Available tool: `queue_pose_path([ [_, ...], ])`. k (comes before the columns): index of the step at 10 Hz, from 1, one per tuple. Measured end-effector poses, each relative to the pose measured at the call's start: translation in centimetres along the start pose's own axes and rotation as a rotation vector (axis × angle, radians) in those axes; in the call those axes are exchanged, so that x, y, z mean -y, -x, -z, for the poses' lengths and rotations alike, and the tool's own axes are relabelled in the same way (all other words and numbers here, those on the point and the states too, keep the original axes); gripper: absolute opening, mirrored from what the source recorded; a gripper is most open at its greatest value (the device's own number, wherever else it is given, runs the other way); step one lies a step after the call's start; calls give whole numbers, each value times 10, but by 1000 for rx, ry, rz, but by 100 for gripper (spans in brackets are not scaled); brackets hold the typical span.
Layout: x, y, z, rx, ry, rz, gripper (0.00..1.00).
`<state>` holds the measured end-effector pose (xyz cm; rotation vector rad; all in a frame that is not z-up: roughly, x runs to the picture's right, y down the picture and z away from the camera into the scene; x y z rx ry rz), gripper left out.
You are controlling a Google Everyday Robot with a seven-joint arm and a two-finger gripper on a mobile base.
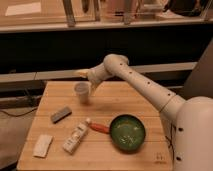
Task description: Pick up the ceramic cup
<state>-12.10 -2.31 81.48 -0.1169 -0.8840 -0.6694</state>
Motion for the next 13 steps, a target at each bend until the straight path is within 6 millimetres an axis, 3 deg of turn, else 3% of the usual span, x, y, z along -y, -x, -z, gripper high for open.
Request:
queue_pose_path([
  [13,-15,-8,-17,-62,232,17,80],
])
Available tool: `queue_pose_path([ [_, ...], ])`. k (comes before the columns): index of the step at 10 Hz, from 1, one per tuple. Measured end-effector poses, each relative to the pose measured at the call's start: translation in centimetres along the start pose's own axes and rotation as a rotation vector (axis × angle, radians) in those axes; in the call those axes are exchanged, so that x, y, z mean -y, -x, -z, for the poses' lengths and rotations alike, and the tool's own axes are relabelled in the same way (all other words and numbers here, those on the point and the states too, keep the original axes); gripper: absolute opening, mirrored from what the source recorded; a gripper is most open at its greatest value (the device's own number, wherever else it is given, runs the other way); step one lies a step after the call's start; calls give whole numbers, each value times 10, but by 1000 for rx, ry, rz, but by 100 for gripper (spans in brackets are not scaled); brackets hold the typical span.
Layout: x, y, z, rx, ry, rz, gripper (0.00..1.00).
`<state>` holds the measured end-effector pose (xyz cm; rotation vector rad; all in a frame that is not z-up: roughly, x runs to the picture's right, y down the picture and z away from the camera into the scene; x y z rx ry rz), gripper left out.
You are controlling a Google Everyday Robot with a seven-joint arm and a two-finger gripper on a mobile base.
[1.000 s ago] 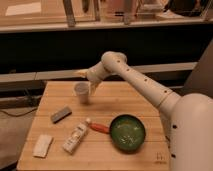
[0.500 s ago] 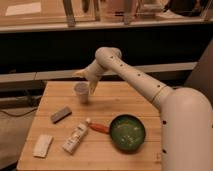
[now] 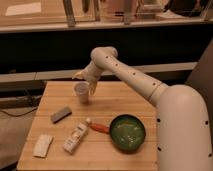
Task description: Pick up the ceramic cup
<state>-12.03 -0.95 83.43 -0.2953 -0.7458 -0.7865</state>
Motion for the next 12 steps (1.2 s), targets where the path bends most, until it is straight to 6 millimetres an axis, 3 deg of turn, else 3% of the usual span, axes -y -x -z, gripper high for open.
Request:
queue_pose_path([
  [12,-28,0,-32,-100,56,-95,80],
])
